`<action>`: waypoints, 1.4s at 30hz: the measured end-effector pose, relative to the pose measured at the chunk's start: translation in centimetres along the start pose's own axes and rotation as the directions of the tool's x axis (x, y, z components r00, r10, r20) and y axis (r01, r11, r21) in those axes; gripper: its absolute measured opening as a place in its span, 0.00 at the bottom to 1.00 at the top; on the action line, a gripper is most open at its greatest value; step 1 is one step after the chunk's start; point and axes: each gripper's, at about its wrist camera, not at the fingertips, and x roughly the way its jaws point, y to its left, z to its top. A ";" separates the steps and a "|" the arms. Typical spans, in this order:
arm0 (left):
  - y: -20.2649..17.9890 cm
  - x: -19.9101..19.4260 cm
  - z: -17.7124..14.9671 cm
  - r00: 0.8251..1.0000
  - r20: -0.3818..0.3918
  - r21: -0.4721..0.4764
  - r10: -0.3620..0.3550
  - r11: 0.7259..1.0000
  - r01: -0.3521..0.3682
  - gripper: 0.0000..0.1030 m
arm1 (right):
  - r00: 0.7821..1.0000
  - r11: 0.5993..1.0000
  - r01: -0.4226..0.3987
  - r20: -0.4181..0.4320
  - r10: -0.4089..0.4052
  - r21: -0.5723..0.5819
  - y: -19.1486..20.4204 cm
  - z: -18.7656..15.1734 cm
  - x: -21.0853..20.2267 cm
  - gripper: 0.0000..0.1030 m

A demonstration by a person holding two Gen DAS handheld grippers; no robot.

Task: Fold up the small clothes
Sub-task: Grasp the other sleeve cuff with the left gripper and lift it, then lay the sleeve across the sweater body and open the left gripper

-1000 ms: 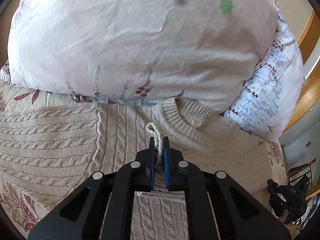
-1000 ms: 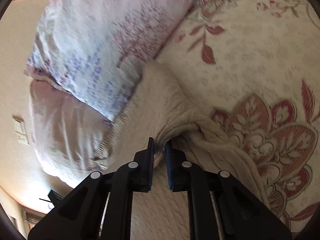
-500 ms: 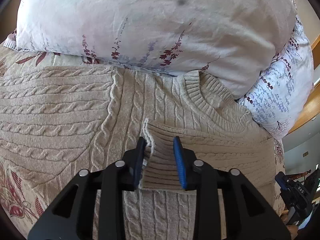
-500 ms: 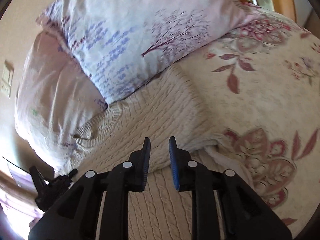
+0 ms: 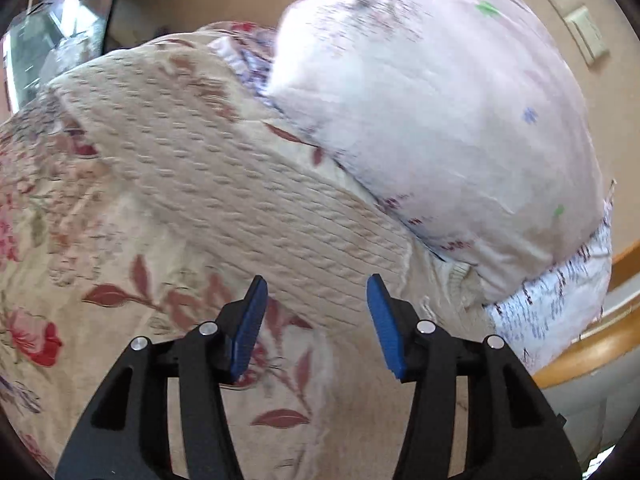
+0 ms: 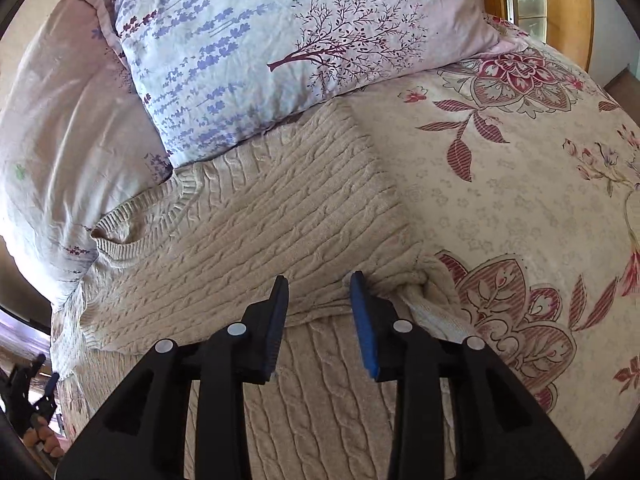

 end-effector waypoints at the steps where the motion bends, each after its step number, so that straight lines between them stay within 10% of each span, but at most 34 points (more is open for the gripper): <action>1: 1.2 -0.4 0.4 1.000 0.011 -0.036 0.010 0.999 -0.009 0.50 | 1.000 1.000 0.002 -0.006 -0.002 0.010 0.1 0.1 0.1 0.34; 9: 8.7 -0.8 3.4 0.997 0.073 -0.322 0.039 0.946 -0.013 0.43 | 0.999 0.999 0.018 -0.039 -0.017 0.042 0.5 -0.4 -0.4 0.56; 21: 13.6 0.6 5.4 0.989 0.150 -0.560 -0.006 0.824 0.090 0.16 | 1.000 0.998 0.000 -0.011 0.000 0.064 0.1 -1.6 -2.7 0.57; 28: 11.2 -0.2 6.3 0.973 0.220 -0.498 -0.069 0.850 0.173 0.06 | 1.000 0.998 -0.015 -0.013 0.016 0.061 0.1 -1.6 -3.0 0.58; 34: 3.2 -1.0 6.3 0.916 0.265 -0.323 -0.300 0.868 0.378 0.05 | 0.999 0.998 -0.041 -0.007 0.041 0.054 0.1 -1.2 -3.2 0.58; 39: -5.7 0.3 3.0 0.848 0.178 -0.169 -0.500 0.833 0.527 0.05 | 0.998 0.997 -0.061 -0.010 0.062 0.046 0.2 -0.8 -3.3 0.59; 42: -10.1 2.6 -1.2 0.846 0.061 -0.093 -0.530 0.841 0.533 0.05 | 0.998 0.997 -0.068 -0.013 0.069 0.041 0.2 -0.8 -3.4 0.59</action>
